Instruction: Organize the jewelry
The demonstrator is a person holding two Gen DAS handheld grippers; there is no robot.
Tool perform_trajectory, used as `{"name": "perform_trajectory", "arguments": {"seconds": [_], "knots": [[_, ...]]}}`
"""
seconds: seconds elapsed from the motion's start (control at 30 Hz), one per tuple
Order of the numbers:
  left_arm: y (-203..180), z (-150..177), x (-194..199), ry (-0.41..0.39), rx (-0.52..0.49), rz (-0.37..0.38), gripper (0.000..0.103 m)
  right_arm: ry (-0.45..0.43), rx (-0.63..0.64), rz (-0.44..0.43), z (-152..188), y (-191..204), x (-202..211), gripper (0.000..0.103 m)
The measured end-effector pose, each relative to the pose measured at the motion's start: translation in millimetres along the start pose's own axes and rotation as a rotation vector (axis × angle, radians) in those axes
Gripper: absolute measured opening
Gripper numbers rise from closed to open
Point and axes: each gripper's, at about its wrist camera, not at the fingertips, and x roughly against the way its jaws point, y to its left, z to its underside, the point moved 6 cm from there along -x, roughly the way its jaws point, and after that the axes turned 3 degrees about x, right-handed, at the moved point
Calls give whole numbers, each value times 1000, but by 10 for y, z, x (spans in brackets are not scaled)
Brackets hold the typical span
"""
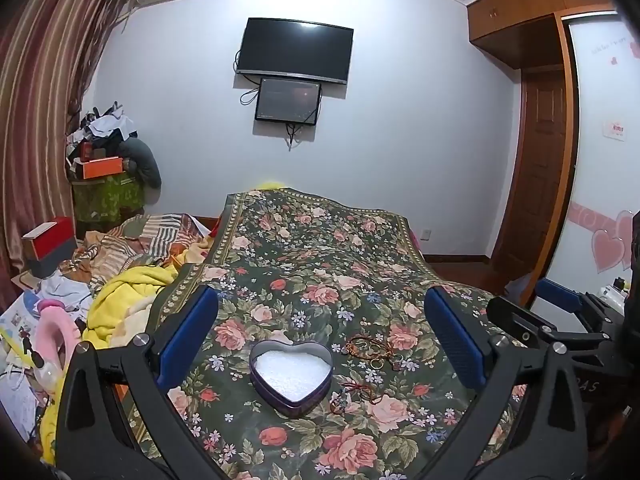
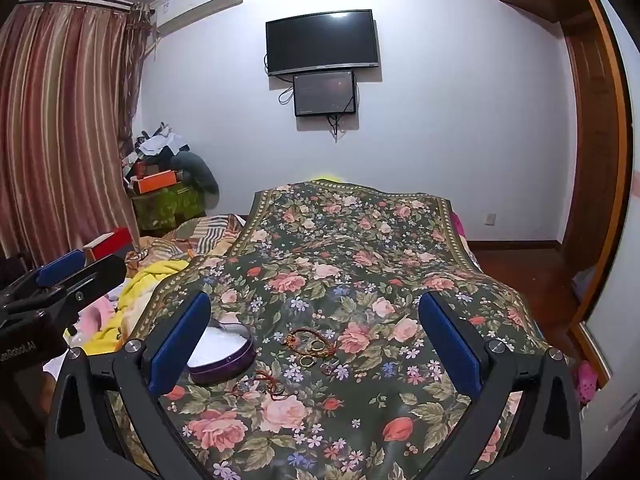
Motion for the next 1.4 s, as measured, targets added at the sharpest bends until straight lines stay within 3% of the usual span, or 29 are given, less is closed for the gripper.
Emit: {"name": "perform_trajectory", "arguments": {"seconds": [1.4], "knots": [[143, 19, -8, -5, 25, -19, 103, 2, -11, -51, -70, 117, -63, 103]]}}
